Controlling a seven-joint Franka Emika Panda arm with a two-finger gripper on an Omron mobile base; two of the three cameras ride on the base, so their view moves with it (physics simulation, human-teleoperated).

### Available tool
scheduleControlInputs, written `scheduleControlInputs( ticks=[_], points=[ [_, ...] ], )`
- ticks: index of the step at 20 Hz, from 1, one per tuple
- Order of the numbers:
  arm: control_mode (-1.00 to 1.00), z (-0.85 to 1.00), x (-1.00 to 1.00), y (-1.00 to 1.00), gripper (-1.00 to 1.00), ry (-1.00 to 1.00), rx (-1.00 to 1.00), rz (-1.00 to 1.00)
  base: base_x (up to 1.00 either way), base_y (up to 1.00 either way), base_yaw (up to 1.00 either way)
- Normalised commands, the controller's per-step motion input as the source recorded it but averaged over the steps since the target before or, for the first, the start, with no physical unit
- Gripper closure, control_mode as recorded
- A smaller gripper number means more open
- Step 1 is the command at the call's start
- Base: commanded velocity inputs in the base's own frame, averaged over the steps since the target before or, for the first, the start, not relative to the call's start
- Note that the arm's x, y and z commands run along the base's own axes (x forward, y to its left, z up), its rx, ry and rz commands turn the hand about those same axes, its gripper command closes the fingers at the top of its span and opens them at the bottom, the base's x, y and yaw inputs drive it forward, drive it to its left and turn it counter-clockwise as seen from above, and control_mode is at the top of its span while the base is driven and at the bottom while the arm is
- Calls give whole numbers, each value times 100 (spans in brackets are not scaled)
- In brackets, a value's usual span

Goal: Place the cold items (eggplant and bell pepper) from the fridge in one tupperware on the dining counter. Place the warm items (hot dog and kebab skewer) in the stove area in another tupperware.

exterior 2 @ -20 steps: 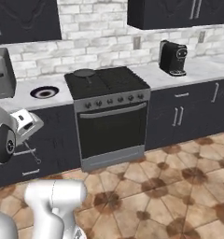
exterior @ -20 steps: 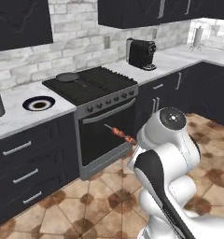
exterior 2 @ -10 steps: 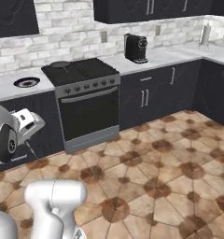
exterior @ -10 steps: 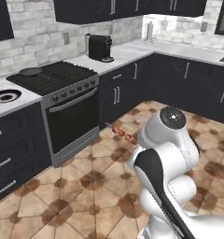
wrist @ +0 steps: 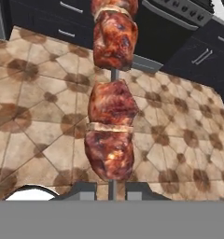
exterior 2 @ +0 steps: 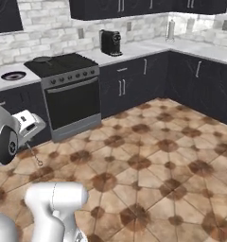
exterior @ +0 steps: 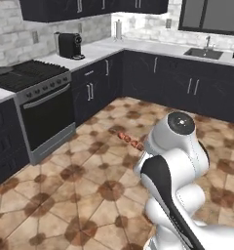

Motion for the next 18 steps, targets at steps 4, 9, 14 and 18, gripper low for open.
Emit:
scheduleControlInputs(
  ticks=[4,9,14,18],
  points=[
    [100,0,0,0,100,0,0,0,-100,-5,-30],
    [100,0,0,0,100,0,0,0,-100,-6,-30],
    [100,0,0,0,100,0,0,0,-100,-5,-30],
    [100,0,0,0,100,0,0,0,-100,-1,-29]
  ],
)
